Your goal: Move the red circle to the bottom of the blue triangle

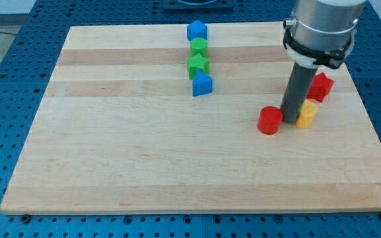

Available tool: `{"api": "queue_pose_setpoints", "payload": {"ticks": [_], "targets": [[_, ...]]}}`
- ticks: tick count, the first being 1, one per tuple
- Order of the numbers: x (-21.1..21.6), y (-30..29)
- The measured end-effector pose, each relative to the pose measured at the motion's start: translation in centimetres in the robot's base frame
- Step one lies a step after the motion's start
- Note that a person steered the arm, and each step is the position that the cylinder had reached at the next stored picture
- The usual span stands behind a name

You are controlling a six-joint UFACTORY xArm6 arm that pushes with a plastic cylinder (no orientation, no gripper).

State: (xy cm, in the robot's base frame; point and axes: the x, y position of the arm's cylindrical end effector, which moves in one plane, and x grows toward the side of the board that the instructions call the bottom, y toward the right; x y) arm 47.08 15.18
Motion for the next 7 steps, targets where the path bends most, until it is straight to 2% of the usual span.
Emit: {"api": "queue_pose_setpoints", "payload": {"ticks": [4, 7], "targets": [[4.6, -7.6], [3.1, -14.6]]}}
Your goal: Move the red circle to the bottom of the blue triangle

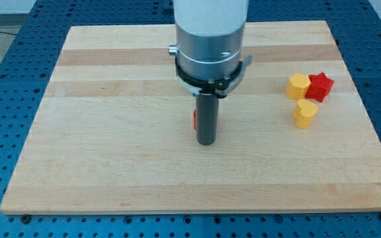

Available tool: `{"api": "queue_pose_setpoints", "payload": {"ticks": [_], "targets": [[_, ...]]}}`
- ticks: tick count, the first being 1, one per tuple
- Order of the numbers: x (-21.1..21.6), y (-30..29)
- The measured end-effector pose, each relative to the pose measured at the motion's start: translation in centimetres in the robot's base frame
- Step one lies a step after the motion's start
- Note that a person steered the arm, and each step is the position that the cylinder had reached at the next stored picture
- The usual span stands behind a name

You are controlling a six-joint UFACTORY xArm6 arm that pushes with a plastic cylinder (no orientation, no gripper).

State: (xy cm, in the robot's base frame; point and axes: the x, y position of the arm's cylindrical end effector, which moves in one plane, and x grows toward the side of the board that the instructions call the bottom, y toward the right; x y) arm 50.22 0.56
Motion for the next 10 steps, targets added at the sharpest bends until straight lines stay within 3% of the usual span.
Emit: {"api": "queue_pose_setpoints", "payload": {"ticks": [8, 10], "targets": [[-4.5, -0.8], [-4.1, 3.4]]}}
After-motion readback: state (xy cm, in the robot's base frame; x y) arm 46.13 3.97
